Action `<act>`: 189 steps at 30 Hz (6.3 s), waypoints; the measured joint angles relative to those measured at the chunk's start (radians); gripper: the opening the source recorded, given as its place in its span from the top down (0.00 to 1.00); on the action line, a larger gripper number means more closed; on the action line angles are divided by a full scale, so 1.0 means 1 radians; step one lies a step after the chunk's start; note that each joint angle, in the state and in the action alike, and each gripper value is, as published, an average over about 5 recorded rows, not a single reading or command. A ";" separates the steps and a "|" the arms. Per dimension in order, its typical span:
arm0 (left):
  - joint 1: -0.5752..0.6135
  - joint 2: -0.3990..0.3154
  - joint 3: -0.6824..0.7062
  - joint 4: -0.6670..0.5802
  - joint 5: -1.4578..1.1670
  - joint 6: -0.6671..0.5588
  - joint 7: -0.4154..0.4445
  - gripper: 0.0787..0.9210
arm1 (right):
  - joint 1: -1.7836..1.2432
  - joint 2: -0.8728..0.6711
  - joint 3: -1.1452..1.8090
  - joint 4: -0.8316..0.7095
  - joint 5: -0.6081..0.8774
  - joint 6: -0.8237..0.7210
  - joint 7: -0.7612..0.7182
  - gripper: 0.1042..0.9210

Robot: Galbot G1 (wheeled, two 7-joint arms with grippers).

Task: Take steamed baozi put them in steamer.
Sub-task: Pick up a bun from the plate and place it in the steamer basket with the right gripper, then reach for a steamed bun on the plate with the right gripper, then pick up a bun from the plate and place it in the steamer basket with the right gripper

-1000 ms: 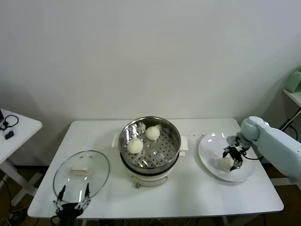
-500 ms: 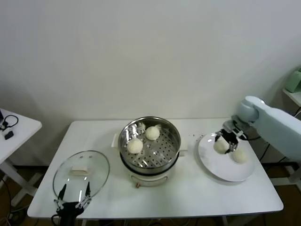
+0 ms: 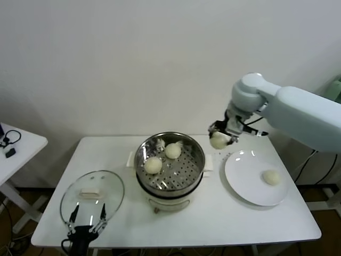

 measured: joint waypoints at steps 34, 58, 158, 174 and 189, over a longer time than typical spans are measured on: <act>0.010 -0.008 0.000 0.001 0.009 0.014 -0.004 0.12 | -0.148 0.303 -0.072 0.058 -0.175 0.203 0.036 0.26; 0.004 -0.012 0.001 0.016 0.009 0.010 -0.005 0.12 | -0.201 0.293 -0.074 0.055 -0.212 0.254 0.057 0.13; -0.004 -0.009 -0.008 -0.010 0.016 0.028 -0.028 0.12 | -0.633 0.000 0.585 -0.938 -0.121 -0.304 0.072 0.19; -0.002 -0.012 0.008 -0.008 0.032 0.014 -0.028 0.12 | -0.604 -0.018 0.562 -0.936 -0.082 -0.322 0.056 0.36; 0.004 -0.010 0.013 -0.014 0.019 -0.004 -0.025 0.12 | -0.354 0.007 0.261 -0.856 0.211 -0.418 0.043 0.35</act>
